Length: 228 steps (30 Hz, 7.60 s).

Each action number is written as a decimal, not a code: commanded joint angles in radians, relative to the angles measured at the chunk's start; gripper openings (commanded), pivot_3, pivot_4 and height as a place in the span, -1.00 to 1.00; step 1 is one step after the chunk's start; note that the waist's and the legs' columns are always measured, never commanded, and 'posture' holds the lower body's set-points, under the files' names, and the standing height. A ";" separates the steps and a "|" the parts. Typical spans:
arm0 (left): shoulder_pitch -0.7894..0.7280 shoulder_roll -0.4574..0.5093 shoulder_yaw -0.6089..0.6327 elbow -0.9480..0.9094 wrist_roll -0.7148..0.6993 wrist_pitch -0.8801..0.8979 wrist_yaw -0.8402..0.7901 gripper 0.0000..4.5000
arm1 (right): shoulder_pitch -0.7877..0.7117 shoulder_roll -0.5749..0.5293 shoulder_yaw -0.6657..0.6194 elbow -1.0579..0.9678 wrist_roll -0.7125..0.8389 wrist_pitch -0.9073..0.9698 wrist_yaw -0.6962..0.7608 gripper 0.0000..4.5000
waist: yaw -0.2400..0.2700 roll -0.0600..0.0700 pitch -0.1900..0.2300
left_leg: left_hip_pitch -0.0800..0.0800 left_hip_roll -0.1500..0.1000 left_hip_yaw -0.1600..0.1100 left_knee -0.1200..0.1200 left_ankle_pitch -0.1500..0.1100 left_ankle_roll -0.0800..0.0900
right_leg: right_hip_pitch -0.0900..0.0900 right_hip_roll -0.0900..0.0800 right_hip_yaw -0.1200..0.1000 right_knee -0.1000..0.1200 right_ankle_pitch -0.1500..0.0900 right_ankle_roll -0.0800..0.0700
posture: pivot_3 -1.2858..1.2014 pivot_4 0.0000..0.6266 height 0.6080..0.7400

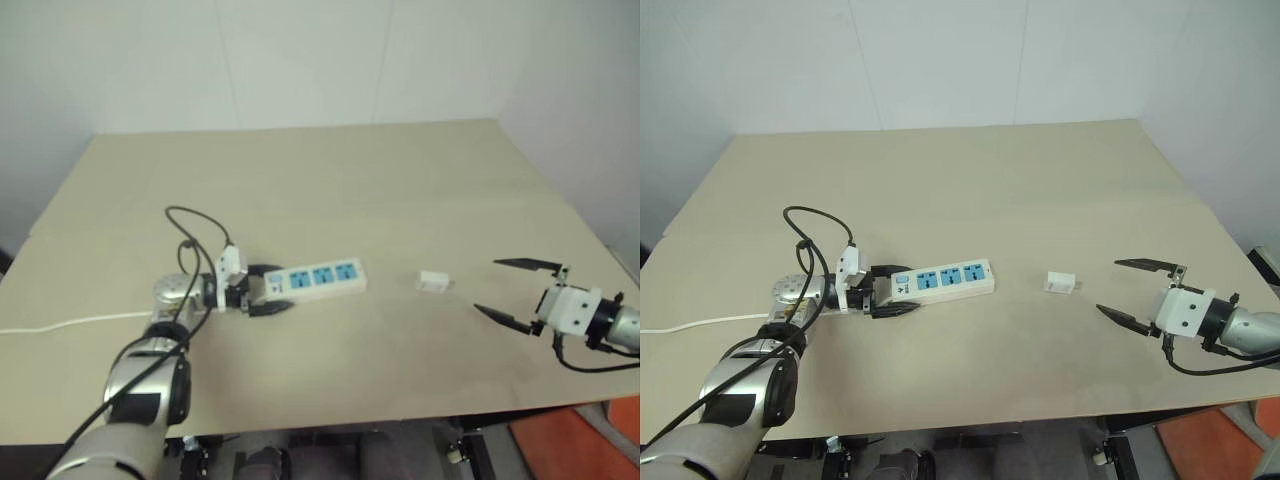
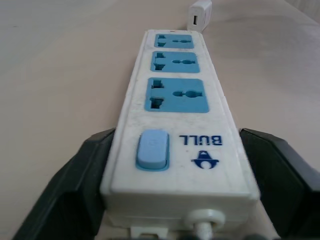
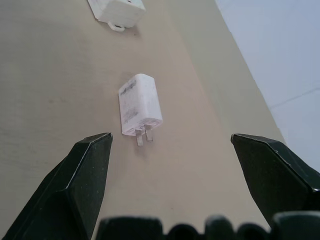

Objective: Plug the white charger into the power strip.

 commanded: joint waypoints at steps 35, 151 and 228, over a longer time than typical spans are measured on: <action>-0.004 0.001 -0.069 -0.031 0.011 -0.013 -0.014 0.46 | -0.845 0.680 0.346 0.029 0.702 1.858 1.311 1.00 | 0.065 0.003 -0.009 | -0.034 0.000 -0.008 0.016 0.003 -0.009 | -0.053 -0.001 -0.002 0.048 0.005 0.003 | 0.03 -0.52 1.00; -0.050 -0.102 -0.129 -0.091 -0.030 0.024 -0.097 0.46 | -0.164 0.817 -0.462 0.029 1.253 0.940 1.313 -0.50 | 0.046 0.001 -0.009 | -0.034 -0.001 -0.017 0.026 0.001 -0.004 | -0.027 -0.002 -0.013 0.018 0.007 0.003 | 0.03 -0.52 1.00; -0.062 -0.076 -0.134 -0.081 0.010 0.072 -0.077 0.46 | 0.098 0.848 -0.433 0.029 1.086 0.640 1.191 -0.50 | 0.045 -0.021 -0.022 | -0.007 0.001 -0.018 0.014 -0.002 -0.001 | -0.001 0.000 -0.014 0.001 0.008 0.003 | 0.03 -0.52 1.00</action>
